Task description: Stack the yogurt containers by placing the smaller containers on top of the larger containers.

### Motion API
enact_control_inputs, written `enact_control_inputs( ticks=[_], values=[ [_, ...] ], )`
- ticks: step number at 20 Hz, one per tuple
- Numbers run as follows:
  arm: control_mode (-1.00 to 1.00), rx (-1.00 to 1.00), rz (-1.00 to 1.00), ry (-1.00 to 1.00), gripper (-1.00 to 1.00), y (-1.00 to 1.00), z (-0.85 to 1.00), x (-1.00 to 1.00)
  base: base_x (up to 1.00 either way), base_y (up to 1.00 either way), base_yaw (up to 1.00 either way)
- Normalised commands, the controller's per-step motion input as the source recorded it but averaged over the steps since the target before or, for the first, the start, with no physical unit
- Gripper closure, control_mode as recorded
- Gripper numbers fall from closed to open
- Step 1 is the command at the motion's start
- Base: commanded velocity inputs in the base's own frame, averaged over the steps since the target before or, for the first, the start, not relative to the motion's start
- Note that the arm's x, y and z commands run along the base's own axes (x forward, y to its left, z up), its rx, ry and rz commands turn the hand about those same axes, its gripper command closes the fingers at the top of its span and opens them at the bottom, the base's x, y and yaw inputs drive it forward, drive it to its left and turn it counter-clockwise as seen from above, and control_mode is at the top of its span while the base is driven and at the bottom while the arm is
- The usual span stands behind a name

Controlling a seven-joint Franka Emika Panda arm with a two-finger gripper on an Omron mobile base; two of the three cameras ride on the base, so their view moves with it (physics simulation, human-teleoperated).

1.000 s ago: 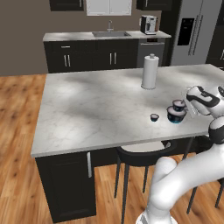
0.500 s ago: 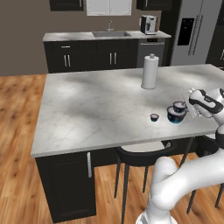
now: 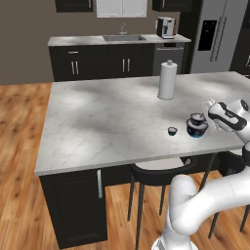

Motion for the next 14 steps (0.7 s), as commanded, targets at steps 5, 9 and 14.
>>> enact_control_inputs(
  ticks=[5, 9, 14],
  values=[
    [-1.00, 0.00, 0.01, 0.00, 1.00, -0.05, -0.10, 0.18, 0.00, 0.00, 0.00],
    [-1.00, 0.02, 0.02, 0.00, 1.00, -0.21, -0.10, 0.04, 0.00, 0.00, 0.00],
    [-1.00, 0.02, 0.03, 0.00, 1.00, -0.22, -0.11, 0.01, 0.00, 0.00, 0.00]
  ],
)
